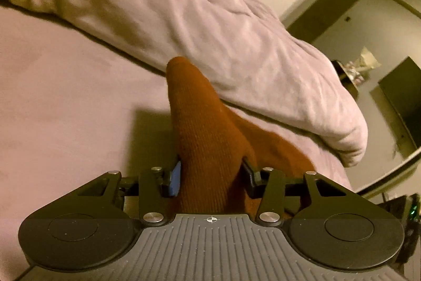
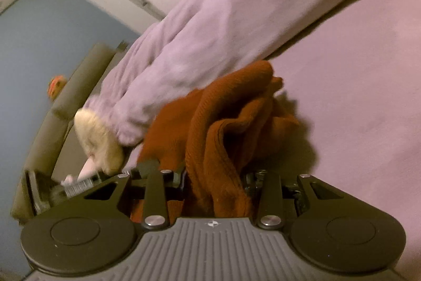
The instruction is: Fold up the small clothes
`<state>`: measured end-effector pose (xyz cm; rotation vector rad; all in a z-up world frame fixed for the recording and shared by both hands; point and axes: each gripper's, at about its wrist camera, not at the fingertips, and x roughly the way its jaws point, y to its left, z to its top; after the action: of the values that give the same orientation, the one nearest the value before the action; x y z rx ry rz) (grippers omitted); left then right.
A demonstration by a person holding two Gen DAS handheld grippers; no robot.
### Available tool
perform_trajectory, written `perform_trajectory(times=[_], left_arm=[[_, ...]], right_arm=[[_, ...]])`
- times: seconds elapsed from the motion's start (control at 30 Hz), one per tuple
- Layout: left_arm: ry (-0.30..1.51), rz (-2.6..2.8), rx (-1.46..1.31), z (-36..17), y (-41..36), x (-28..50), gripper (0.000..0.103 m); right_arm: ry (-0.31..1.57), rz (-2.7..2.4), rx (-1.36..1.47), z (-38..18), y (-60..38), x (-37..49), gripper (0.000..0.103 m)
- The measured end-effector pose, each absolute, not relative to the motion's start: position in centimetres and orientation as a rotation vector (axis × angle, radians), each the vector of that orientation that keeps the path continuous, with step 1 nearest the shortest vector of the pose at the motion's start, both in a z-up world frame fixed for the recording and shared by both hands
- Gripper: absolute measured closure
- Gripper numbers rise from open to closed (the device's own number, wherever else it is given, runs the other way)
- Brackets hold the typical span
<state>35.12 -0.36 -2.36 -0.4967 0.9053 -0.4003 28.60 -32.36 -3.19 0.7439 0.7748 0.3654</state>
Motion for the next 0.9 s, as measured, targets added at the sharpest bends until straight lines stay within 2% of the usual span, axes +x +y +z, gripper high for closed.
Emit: perform_trajectory(times=[0.13, 0.17, 0.23, 0.3, 0.37, 0.47, 0.53, 0.63, 0.83, 0.9], left_arm=[[0.926, -0.274, -0.397, -2.0, 4.2, 31.4, 0.047], [0.936, -0.224, -0.377, -2.5, 5.2, 30.5, 0.050], [0.945, -0.155, -0.332, -3.1, 7.2, 28.2, 0.050], [0.948, -0.111, -0.310, -3.4, 8.3, 26.1, 0.042], [0.942, -0.088, -0.297, -3.5, 8.3, 24.6, 0.038], [0.916, -0.107, -0.256, -3.6, 6.8, 23.3, 0.033], [0.899, -0.116, -0.211, -3.6, 5.1, 23.0, 0.028], [0.872, -0.108, -0.092, -3.7, 3.2, 22.6, 0.025], [0.926, -0.126, -0.072, -5.3, 2.2, 22.4, 0.021], [0.921, -0.109, -0.023, -5.9, 1.4, 22.5, 0.010]], right_arm=[[0.787, 0.428, 0.766, -3.7, -28.9, 26.9, 0.067], [0.789, 0.429, 0.761, -4.0, -28.4, 26.2, 0.066], [0.826, 0.390, 0.747, -4.7, -27.6, 24.6, 0.055], [0.807, 0.289, 0.660, -4.5, -27.2, 22.4, 0.055], [0.746, 0.217, 0.565, -3.1, -26.7, 20.2, 0.055], [0.658, 0.190, 0.408, -0.5, -24.5, 18.4, 0.060], [0.620, 0.214, 0.245, 0.9, -21.4, 18.1, 0.074], [0.617, 0.280, 0.077, 1.3, -17.9, 17.8, 0.087], [0.730, 0.210, -0.126, -1.7, -15.3, 18.2, 0.091], [0.744, 0.187, -0.169, -2.7, -15.9, 17.9, 0.092]])
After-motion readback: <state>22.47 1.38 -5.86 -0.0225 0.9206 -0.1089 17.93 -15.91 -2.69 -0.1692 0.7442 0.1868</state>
